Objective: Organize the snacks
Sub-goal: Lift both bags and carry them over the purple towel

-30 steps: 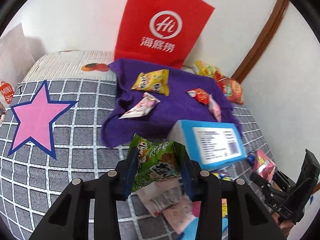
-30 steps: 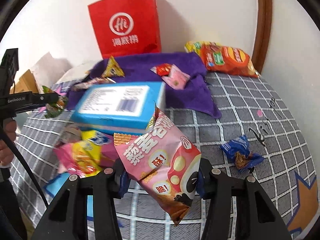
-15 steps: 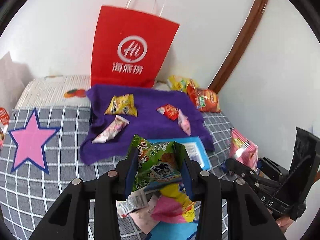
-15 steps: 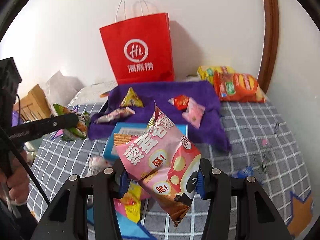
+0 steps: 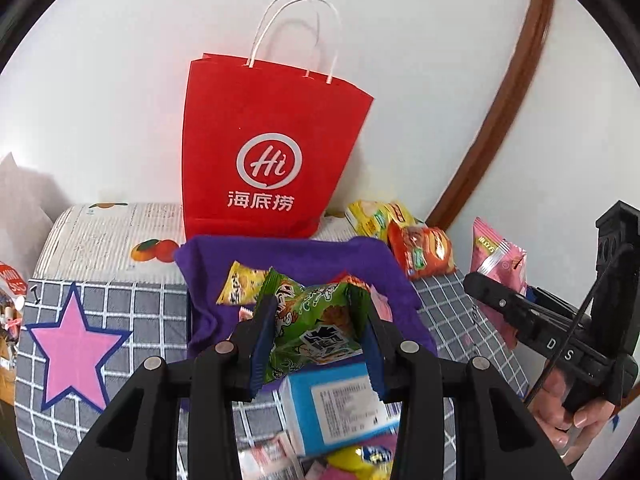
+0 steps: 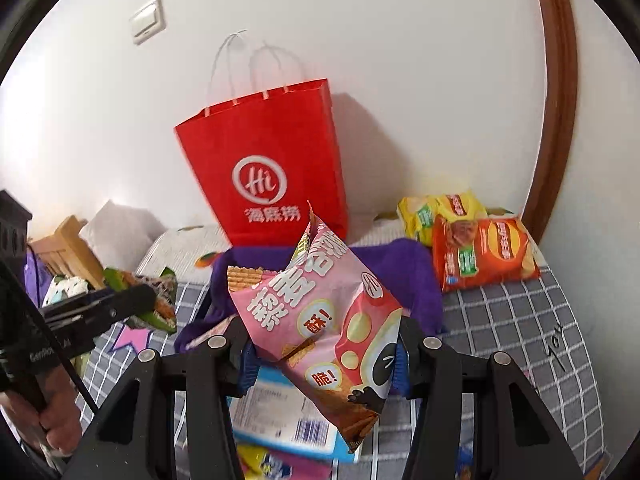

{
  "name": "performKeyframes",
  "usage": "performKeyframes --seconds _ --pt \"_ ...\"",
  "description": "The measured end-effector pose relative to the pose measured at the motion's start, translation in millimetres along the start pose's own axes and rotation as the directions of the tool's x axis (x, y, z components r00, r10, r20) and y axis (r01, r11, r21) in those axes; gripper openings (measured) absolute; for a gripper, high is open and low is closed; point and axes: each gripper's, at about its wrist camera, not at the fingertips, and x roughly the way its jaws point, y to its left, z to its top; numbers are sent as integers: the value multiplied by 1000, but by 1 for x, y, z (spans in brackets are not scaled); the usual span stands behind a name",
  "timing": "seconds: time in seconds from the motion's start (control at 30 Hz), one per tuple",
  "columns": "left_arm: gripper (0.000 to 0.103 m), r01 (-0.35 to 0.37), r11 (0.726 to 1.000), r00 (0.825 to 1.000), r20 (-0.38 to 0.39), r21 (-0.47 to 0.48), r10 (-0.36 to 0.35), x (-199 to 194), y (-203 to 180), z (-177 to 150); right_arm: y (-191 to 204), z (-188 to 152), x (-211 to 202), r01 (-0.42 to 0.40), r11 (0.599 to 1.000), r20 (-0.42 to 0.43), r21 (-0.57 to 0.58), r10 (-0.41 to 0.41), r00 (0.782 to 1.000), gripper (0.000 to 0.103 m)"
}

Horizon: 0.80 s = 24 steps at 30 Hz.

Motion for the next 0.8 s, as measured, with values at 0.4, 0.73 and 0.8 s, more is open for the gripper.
performKeyframes --seconds 0.4,0.73,0.8 --pt "38 -18 999 999 -33 -50 17 65 21 31 -10 30 80 -46 999 -83 28 48 995 51" --pt "38 -56 995 996 -71 -82 50 98 46 31 -25 36 134 -68 995 -160 74 79 984 51" --pt "38 -59 995 995 -84 -80 52 101 48 29 -29 32 142 -73 995 -183 68 84 980 51"
